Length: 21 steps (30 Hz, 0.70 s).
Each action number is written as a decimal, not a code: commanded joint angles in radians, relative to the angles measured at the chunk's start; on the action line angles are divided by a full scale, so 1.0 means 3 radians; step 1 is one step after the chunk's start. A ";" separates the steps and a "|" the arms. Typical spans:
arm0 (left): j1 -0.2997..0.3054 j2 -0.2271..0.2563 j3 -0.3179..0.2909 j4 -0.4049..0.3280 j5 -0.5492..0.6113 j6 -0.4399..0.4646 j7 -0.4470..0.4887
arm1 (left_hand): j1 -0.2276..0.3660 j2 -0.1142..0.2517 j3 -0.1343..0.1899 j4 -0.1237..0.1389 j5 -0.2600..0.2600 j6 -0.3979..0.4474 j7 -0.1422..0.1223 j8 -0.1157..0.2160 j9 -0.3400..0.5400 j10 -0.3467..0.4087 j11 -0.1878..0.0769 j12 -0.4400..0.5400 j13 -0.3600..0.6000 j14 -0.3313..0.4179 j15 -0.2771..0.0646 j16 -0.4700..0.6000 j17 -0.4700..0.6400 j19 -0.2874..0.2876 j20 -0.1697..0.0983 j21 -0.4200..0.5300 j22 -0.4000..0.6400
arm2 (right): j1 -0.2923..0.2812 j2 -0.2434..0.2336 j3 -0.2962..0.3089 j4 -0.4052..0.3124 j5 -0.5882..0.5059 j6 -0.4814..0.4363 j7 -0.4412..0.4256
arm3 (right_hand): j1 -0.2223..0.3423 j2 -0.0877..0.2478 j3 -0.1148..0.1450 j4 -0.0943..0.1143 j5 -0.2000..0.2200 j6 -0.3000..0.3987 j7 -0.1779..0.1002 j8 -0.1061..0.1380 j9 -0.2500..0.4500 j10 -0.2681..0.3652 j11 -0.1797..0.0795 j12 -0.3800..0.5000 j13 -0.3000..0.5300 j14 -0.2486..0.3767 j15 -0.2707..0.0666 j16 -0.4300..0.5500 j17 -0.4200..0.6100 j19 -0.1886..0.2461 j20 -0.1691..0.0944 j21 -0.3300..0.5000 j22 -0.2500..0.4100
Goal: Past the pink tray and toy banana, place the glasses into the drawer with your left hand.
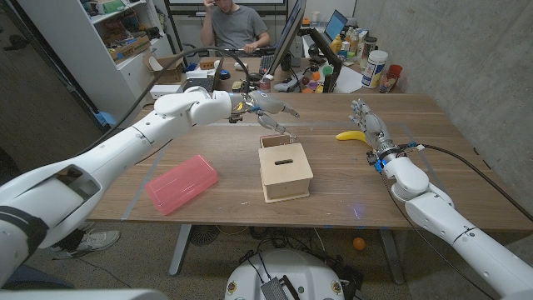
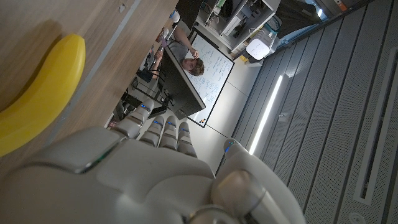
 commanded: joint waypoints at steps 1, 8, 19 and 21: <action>0.0120 0.0069 -0.0157 -0.0086 -0.0143 0.0062 0.0115 | -0.0095 0.0034 -0.0019 0.0045 -0.0024 -0.0119 -0.0021 -0.0014 -0.0006 -0.0135 0.0047 0.0008 -0.0011 -0.0128 0.0039 0.0009 0.0013 -0.0099 0.0019 -0.0065 0.0012 | 0.0002 -0.0009 -0.0005 -0.0035 -0.0015 -0.0018 -0.0005 | 0.0028 0.0033 0.0002 -0.0014 0.0014 0.0015 0.0011 -0.0003 0.0006 0.0029 -0.0005 -0.0010 0.0018 0.0021 0.0003 -0.0007 0.0005 -0.0007 -0.0094 0.0004 0.0011; 0.0196 0.0098 -0.0246 -0.0130 -0.0213 0.0109 0.0232 | -0.0211 0.0179 -0.0013 0.0109 -0.0053 -0.0263 -0.0047 -0.0008 -0.0009 -0.0304 0.0052 0.0016 -0.0040 -0.0318 0.0106 0.0004 0.0020 -0.0222 0.0023 -0.0156 0.0017 | 0.0001 -0.0016 -0.0003 -0.0057 -0.0025 -0.0030 -0.0013 | 0.0028 0.0033 0.0002 -0.0014 0.0014 0.0019 0.0011 -0.0002 0.0006 0.0030 -0.0010 -0.0010 0.0018 0.0023 0.0004 -0.0007 0.0005 -0.0007 -0.0091 0.0004 0.0011; 0.0342 0.0156 -0.0398 -0.0209 -0.0243 0.0147 0.0553 | -0.0253 0.0200 -0.0023 0.0106 -0.0077 -0.0285 -0.0116 0.0008 -0.0016 -0.0335 0.0033 0.0036 -0.0059 -0.0401 0.0118 0.0007 0.0012 -0.0292 0.0037 -0.0210 0.0017 | 0.0024 -0.0002 -0.0020 -0.0053 -0.0034 -0.0037 -0.0007 | 0.0028 0.0036 0.0002 -0.0013 0.0014 0.0022 0.0010 -0.0001 0.0006 0.0030 -0.0002 -0.0010 0.0018 0.0023 0.0002 -0.0007 0.0005 -0.0010 -0.0092 0.0003 0.0011; 0.0364 0.0171 -0.0418 -0.0231 -0.0233 0.0161 0.0591 | -0.0264 0.0191 -0.0031 0.0100 -0.0085 -0.0308 -0.0136 0.0005 -0.0019 -0.0372 0.0020 0.0030 -0.0066 -0.0428 0.0123 0.0005 0.0008 -0.0312 0.0044 -0.0227 0.0017 | 0.0035 0.0005 -0.0029 -0.0046 -0.0032 -0.0036 0.0003 | 0.0028 0.0036 0.0002 -0.0012 0.0014 0.0020 0.0007 -0.0002 0.0006 0.0029 -0.0001 -0.0011 0.0018 0.0023 0.0002 -0.0007 0.0005 -0.0008 -0.0094 0.0004 0.0011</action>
